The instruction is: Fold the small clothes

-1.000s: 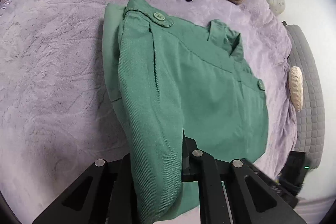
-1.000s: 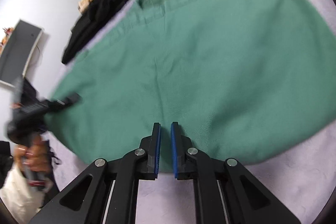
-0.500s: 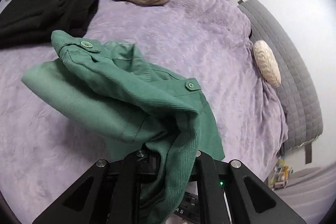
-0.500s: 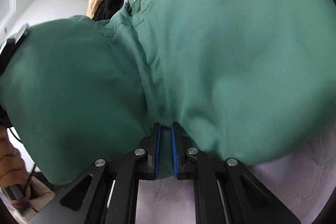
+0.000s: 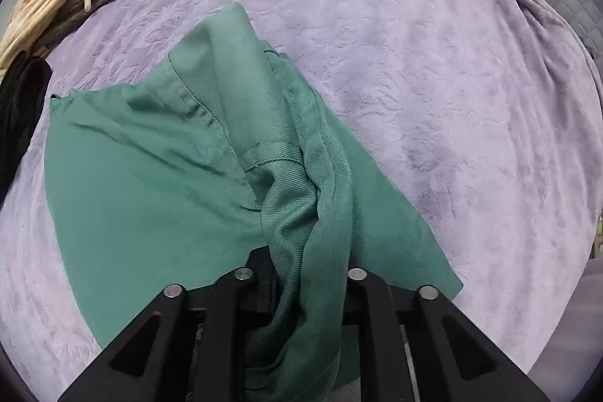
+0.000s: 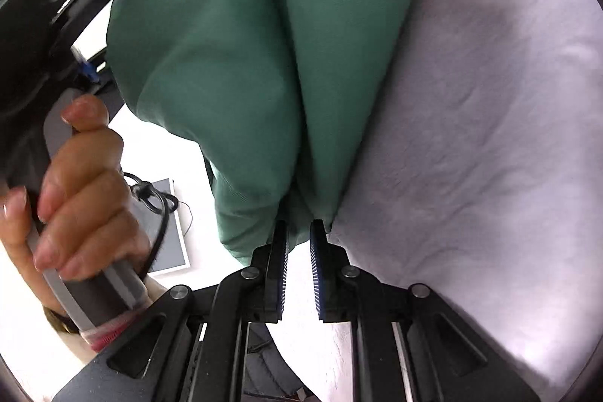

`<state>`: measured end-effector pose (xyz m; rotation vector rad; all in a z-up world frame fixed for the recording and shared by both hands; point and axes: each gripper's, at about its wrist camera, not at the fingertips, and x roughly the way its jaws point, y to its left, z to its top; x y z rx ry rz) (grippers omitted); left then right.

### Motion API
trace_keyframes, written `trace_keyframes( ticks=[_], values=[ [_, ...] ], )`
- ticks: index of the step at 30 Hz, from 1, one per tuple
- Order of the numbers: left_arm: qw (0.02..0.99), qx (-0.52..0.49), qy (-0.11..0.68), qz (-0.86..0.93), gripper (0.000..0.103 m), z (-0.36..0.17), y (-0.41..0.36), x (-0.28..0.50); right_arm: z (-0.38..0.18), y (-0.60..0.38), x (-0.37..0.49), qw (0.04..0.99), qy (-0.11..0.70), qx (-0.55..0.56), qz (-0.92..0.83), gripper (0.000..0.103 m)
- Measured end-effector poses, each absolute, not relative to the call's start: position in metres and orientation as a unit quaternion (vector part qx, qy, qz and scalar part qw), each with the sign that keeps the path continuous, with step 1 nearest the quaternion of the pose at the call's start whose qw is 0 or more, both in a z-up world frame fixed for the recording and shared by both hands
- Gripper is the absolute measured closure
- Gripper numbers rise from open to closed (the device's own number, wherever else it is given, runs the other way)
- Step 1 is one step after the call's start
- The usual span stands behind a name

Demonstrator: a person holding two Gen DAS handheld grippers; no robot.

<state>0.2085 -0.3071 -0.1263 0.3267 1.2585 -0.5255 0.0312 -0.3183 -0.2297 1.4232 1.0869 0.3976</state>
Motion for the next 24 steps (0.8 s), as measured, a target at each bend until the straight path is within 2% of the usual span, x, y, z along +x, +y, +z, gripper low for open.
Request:
trace_keyframes(
  ticks=[2,5,8,9,10,12,18,24],
  values=[
    [0.769,0.123,0.569,-0.265,0.047,-0.117,-0.310,0.201,-0.228,-0.323,0.033,0.612,0.469,0.613,0.170,0.087],
    [0.781,0.100,0.532,-0.311,0.025,-0.090,-0.324,0.190,-0.220,-0.330,0.035,0.625,0.477,0.595,0.165,0.085],
    [0.791,0.091,0.504,-0.335,0.024,-0.062,-0.329,0.189,-0.205,-0.339,0.038,0.650,0.486,0.564,0.153,0.081],
    [0.797,0.079,0.496,-0.335,0.024,-0.053,-0.323,0.191,-0.199,-0.345,0.036,0.661,0.485,0.554,0.145,0.073],
    [0.804,0.063,0.489,-0.331,0.024,-0.044,-0.312,0.194,-0.188,-0.346,0.035,0.670,0.479,0.550,0.137,0.052],
    [0.820,0.040,0.481,-0.308,0.024,-0.034,-0.283,0.202,-0.178,-0.358,0.030,0.685,0.464,0.548,0.122,0.028],
    [0.849,0.021,0.499,-0.170,0.024,-0.048,-0.165,0.221,-0.145,-0.378,0.034,0.732,0.435,0.518,0.075,0.028],
    [0.825,0.000,0.556,-0.098,0.024,-0.095,-0.097,0.196,-0.060,-0.380,0.062,0.850,0.416,0.323,0.024,0.028]
  ],
)
